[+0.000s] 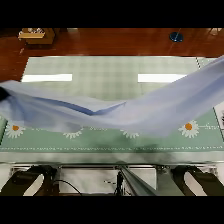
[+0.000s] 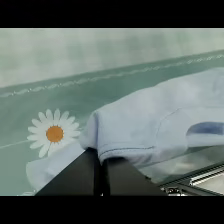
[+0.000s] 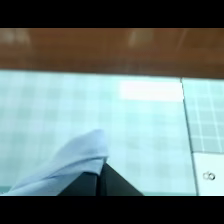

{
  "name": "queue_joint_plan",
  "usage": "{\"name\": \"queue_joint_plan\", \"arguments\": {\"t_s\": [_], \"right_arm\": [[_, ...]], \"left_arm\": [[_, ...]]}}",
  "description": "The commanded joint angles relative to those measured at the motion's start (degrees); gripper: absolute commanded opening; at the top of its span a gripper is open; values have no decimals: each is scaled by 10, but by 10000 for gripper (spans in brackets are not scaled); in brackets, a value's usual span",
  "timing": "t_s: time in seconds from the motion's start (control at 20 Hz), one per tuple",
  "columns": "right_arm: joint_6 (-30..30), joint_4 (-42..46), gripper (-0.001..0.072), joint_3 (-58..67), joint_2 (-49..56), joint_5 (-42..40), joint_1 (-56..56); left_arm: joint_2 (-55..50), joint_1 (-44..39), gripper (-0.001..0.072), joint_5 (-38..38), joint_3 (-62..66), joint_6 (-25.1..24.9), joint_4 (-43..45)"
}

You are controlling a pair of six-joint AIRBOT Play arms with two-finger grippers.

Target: Fold the shirts.

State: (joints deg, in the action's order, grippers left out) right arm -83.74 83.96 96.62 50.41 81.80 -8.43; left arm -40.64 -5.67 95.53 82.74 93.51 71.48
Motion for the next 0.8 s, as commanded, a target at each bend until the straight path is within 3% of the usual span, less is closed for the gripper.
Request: {"name": "queue_joint_plan", "arguments": {"t_s": [0.0, 0.35, 0.75], "right_arm": [[15, -16, 18, 0, 91, 21, 1], [31, -70, 18, 0, 278, -34, 1], [28, -130, 18, 0, 446, -89, 1]], "left_arm": [[1, -1, 23, -82, -170, -15, -4], [-4, 0, 23, -252, -403, -19, -4], [-34, 0, 24, -442, -434, -30, -3]]}}
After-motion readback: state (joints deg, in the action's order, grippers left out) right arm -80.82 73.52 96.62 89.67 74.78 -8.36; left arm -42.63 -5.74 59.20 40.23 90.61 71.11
